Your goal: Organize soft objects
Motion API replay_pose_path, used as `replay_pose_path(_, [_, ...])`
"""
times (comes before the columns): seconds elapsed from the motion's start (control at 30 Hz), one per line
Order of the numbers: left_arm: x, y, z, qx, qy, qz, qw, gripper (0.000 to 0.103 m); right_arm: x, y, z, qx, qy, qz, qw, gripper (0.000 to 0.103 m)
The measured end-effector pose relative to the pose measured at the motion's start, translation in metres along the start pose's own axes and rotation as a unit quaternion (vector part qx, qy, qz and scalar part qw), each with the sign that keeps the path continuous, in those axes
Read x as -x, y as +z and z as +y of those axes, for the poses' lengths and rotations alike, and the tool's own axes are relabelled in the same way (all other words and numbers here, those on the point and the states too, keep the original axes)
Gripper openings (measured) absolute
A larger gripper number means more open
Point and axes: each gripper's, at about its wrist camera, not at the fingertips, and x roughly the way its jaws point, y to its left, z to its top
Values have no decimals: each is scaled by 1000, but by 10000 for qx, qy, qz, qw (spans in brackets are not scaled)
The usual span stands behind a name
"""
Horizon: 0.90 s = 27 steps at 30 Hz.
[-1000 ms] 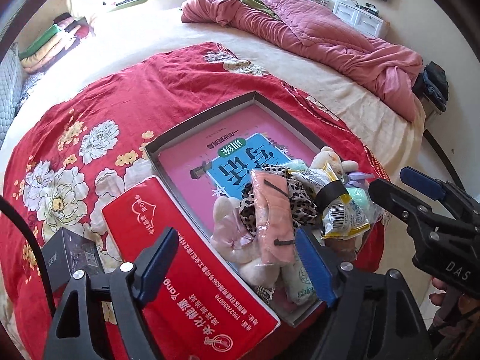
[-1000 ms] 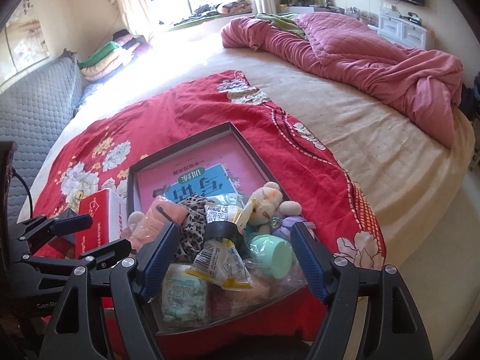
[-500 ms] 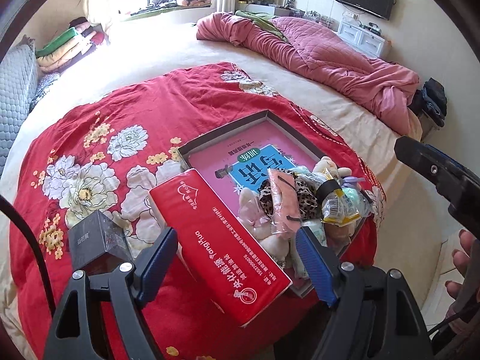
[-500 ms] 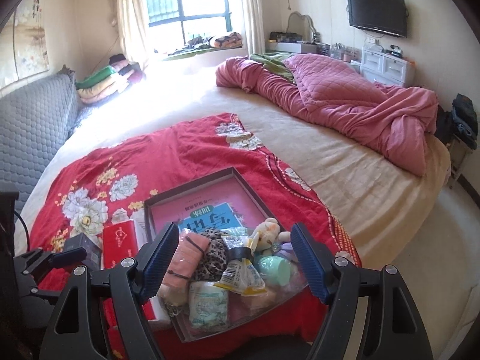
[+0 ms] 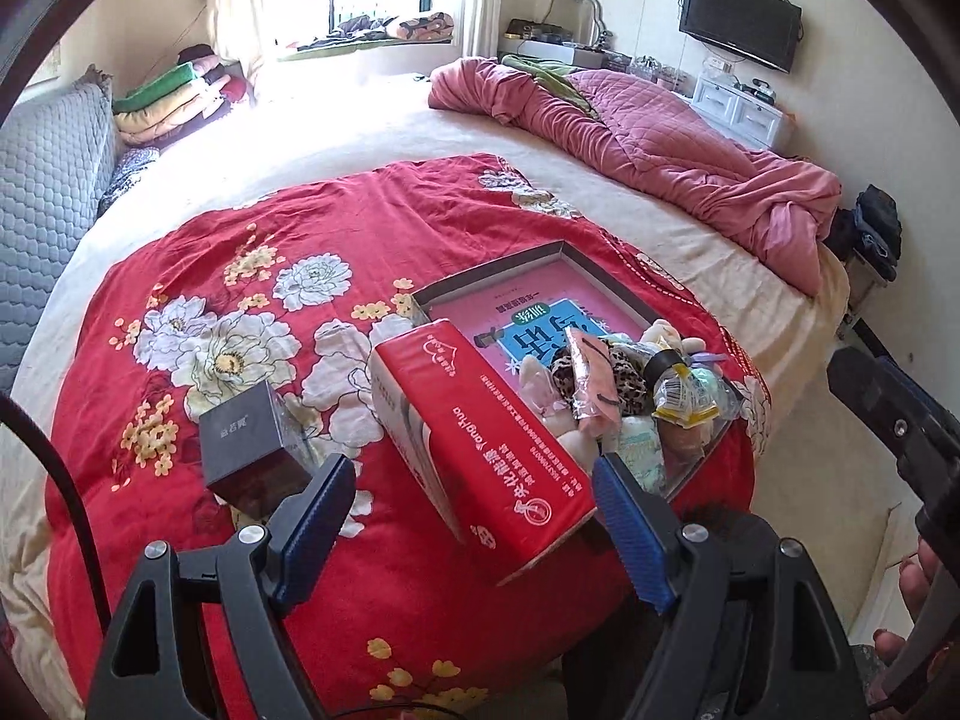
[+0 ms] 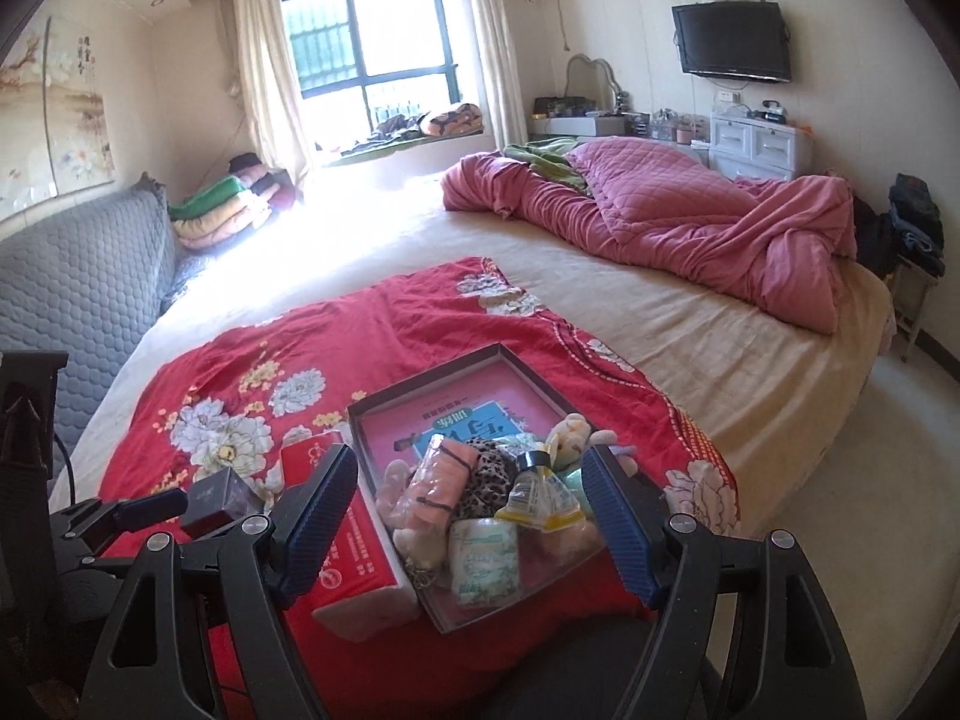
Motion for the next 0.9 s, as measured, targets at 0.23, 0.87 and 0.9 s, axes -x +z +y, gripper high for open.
replay_pose_path(0.23, [5, -27, 4, 35, 144, 6, 9999, 80, 4, -30, 4, 200, -7, 288, 9994, 78])
replay_pose_path(0.87, [16, -61, -3, 86, 274, 89, 9995, 80, 12, -67, 10, 394, -253, 424, 9980, 79])
replay_pose_path(0.9, [16, -62, -3, 96, 287, 98, 9995, 80, 13, -68, 10, 386, -274, 419, 9980, 79])
